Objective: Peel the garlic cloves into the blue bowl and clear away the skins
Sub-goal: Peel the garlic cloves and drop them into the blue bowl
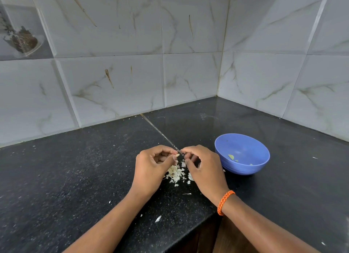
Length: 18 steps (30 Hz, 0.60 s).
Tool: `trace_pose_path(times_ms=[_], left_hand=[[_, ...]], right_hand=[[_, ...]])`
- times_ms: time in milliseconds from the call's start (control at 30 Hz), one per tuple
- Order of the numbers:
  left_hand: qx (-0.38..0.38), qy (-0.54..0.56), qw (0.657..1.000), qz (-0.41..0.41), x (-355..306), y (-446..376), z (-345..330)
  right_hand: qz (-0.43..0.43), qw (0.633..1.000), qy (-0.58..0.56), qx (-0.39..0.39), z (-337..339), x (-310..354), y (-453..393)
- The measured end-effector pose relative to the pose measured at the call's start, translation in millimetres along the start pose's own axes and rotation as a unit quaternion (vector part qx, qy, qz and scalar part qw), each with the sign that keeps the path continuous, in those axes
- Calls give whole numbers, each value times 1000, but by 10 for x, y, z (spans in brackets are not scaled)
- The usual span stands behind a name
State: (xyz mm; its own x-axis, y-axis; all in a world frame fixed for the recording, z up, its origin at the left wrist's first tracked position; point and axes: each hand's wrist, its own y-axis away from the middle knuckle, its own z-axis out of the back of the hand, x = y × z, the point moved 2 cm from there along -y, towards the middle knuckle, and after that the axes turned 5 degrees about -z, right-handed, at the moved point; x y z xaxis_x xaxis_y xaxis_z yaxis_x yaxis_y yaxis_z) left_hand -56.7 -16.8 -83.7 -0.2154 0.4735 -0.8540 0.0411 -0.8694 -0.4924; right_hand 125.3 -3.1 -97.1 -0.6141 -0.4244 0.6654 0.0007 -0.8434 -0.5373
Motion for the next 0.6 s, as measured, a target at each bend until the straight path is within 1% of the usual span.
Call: trace_pose_path(times_ms=[200,400,600], left_hand=[[4,0,1000,1,15,1,1],[17,16,1000,0,29,-3,-8],[31,32,999,12,16,15,-22]], right_hand=[[17,1000,-8,5,-3,-12,1],[39,998,-57,14,24,63,23],[34,998,-46,10,21,73,20]])
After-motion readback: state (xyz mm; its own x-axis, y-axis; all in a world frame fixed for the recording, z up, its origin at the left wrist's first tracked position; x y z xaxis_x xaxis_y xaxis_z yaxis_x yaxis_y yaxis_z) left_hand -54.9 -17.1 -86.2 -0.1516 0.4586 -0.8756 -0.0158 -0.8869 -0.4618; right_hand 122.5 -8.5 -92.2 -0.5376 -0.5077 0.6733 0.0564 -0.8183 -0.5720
